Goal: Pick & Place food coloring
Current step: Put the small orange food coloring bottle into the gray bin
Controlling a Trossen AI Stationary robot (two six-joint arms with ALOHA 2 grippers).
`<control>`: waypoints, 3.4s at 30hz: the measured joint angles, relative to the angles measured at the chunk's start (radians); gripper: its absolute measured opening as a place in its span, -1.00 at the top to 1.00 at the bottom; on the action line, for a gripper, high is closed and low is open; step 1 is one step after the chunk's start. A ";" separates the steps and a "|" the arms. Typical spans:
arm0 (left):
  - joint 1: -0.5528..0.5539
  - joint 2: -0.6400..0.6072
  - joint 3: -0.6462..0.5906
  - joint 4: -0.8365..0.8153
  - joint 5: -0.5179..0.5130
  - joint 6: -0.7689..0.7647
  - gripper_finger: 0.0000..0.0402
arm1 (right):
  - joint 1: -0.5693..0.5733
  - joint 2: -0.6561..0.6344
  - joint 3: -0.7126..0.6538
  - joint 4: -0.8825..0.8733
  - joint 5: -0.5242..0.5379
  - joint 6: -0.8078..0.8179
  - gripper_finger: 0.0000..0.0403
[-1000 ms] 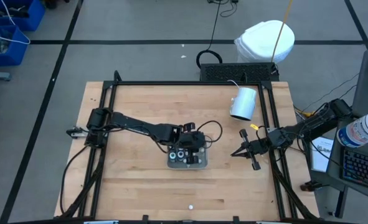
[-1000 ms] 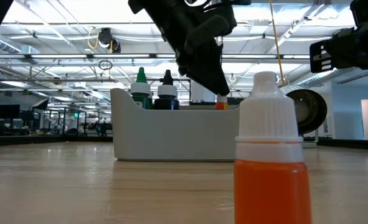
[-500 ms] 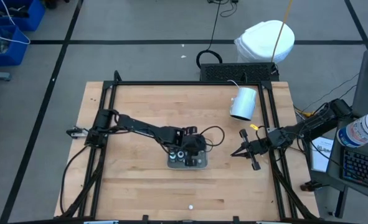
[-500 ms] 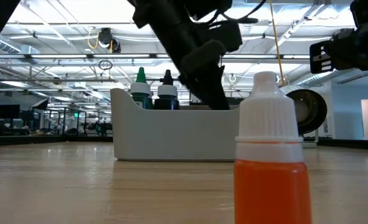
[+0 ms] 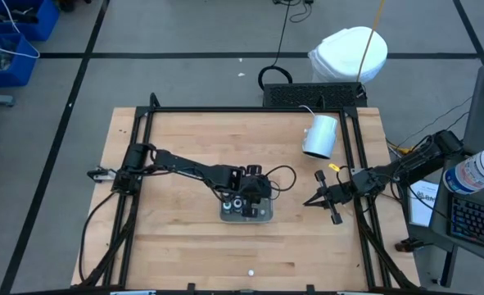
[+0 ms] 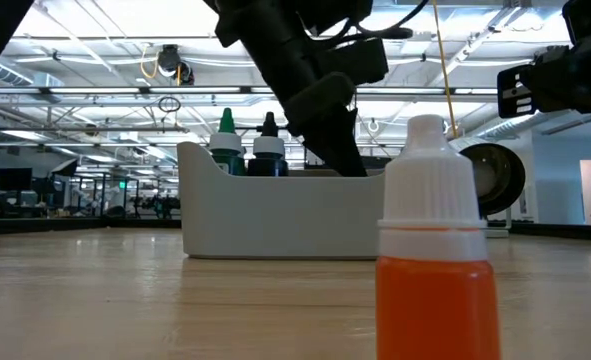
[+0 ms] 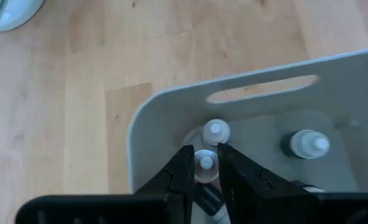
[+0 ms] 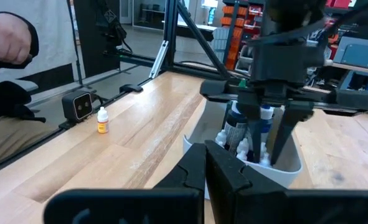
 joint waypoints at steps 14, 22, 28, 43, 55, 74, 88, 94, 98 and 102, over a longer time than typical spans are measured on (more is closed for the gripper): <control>0.002 0.047 -0.001 0.014 0.019 -0.040 0.67 | 0.000 0.000 0.000 0.000 0.000 0.000 1.00; 0.001 0.047 -0.001 0.012 0.039 -0.045 0.66 | 0.000 0.000 0.000 0.000 0.000 0.000 1.00; 0.001 0.047 -0.001 0.023 0.053 -0.062 0.66 | 0.000 0.000 0.000 0.000 0.000 0.004 1.00; 0.015 0.027 0.000 0.024 0.093 -0.110 0.35 | 0.000 0.000 0.000 0.001 0.000 0.004 1.00; 0.004 -0.180 -0.001 -0.065 0.077 -0.086 0.00 | 0.000 0.000 0.000 -0.001 0.000 0.004 1.00; -0.284 -0.901 -1.010 0.880 -0.154 -0.158 0.92 | 0.001 0.000 -0.005 0.001 -0.001 0.061 1.00; -0.258 -1.039 -1.417 1.390 -0.282 -0.042 0.95 | 0.001 0.000 -0.011 -0.044 -0.001 0.067 1.00; -0.237 -1.314 -1.411 1.062 -0.125 0.103 0.97 | 0.004 0.001 -0.023 -0.044 -0.001 0.094 1.00; -0.226 -1.546 -1.411 0.834 -0.143 0.144 0.96 | 0.005 0.001 -0.047 0.025 -0.001 0.079 1.00; -0.203 -1.752 -1.411 0.632 -0.131 0.137 0.98 | 0.005 0.000 -0.061 0.051 0.000 0.075 1.00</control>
